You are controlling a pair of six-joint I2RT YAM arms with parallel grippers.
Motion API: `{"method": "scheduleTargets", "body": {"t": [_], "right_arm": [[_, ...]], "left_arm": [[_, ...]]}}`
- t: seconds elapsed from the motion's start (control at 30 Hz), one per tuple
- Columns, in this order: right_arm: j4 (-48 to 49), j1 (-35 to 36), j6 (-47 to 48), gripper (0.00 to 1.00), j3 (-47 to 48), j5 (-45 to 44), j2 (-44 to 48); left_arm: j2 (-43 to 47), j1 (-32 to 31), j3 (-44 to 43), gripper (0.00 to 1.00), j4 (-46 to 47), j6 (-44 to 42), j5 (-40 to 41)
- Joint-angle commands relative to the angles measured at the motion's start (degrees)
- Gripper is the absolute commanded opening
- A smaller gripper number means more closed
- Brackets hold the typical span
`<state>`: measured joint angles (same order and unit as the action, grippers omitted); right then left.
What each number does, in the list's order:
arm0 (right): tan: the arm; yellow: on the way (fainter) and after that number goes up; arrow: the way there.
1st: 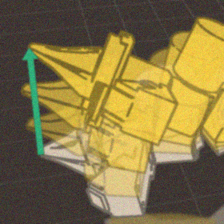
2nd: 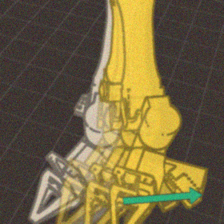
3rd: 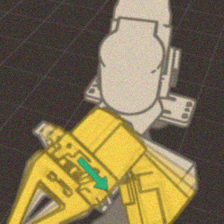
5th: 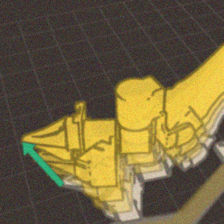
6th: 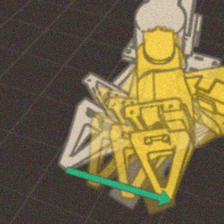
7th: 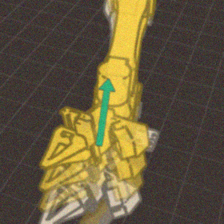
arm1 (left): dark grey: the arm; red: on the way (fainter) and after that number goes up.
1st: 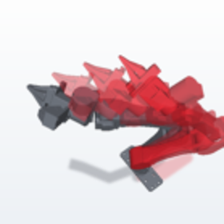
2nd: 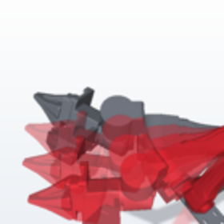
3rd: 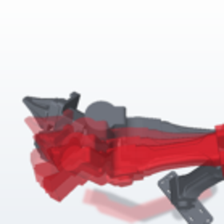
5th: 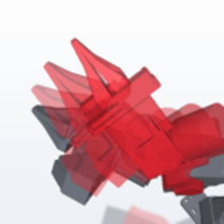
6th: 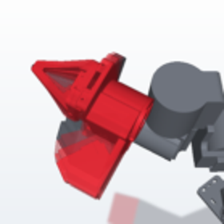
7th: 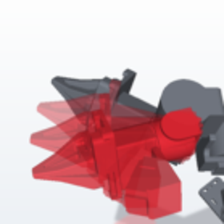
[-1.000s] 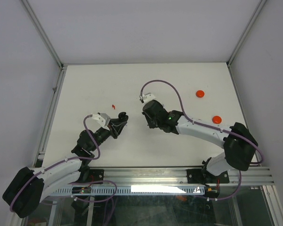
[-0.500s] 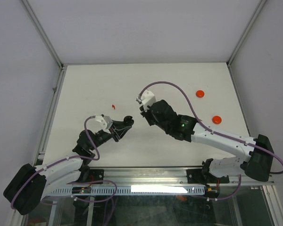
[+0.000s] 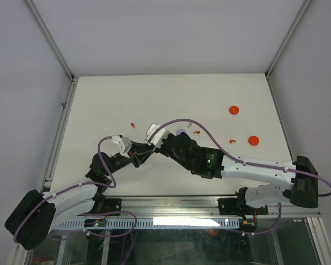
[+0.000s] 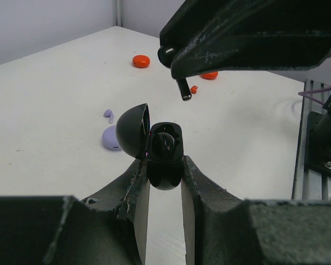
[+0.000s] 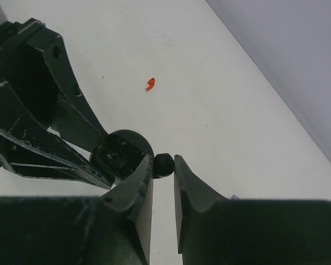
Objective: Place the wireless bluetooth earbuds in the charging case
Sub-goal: Place the earbud in the charging case.
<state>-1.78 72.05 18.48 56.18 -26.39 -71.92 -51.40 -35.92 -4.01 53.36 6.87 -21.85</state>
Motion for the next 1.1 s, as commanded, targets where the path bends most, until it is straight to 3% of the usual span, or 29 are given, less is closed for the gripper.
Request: {"method": "scheduleTargets", "body": {"t": [0.0, 0.4, 1.07], "right_arm": [[6.53, 2.21, 6.05, 0.04, -0.08, -3.87, -1.17], [7.51, 3.85, 8.90, 0.04, -1.68, -7.96, -2.77], [7.77, 5.70, 7.65, 0.04, -2.78, -2.09, -0.06]], "left_arm": [[-0.54, 0.24, -0.49, 0.05, 5.99, 2.42, -1.84], [-2.97, 0.28, -0.41, 0.05, 11.19, 6.40, -3.45], [-3.67, 0.26, -1.09, 0.04, 11.37, 7.76, -3.82]]}}
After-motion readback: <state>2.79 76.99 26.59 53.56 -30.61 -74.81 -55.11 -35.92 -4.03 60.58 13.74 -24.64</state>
